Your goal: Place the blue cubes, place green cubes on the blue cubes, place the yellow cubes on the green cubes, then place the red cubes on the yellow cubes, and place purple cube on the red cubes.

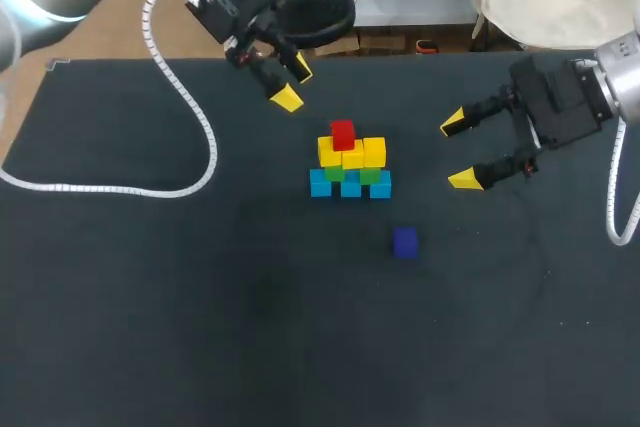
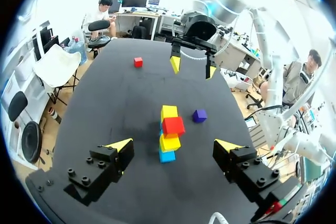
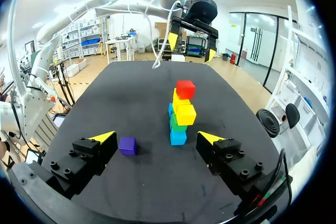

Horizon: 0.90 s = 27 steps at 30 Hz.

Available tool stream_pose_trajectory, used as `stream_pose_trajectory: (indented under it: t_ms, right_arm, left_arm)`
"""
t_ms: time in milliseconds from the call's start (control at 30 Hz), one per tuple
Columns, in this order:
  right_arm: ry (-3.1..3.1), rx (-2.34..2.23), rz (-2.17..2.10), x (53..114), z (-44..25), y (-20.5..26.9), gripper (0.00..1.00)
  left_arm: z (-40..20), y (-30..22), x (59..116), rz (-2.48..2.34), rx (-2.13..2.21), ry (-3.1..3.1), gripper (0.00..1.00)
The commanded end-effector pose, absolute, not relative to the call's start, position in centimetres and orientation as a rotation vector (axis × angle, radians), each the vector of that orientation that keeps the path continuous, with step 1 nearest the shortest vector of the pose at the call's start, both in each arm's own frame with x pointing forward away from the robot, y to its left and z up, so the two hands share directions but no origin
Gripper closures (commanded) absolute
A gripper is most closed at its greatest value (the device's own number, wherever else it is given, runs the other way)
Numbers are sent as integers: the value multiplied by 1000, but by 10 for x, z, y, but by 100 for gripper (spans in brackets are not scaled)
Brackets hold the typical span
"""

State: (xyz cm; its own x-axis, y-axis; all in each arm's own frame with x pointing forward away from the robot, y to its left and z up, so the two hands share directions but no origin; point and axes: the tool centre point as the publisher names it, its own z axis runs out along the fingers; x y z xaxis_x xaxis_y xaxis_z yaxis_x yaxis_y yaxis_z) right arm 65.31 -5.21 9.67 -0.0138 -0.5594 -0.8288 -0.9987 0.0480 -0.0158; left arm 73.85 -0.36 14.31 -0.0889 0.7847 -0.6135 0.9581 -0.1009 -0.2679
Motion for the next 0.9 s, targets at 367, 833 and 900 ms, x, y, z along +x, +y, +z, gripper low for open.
stream_pose_trajectory:
  t_ms: [367, 833, 900]
  right_arm:
    - [1652, -1588, 827, 653, 96, -52, 0]
    - [1652, -1588, 827, 653, 96, -52, 0]
    - [1652, -1588, 827, 653, 96, -52, 0]
  left_arm:
    - [148, 27, 708, -809, 1732, 2011, 0]
    - [143, 40, 704, -719, 1686, 2045, 0]
    - [143, 40, 704, -719, 1686, 2045, 0]
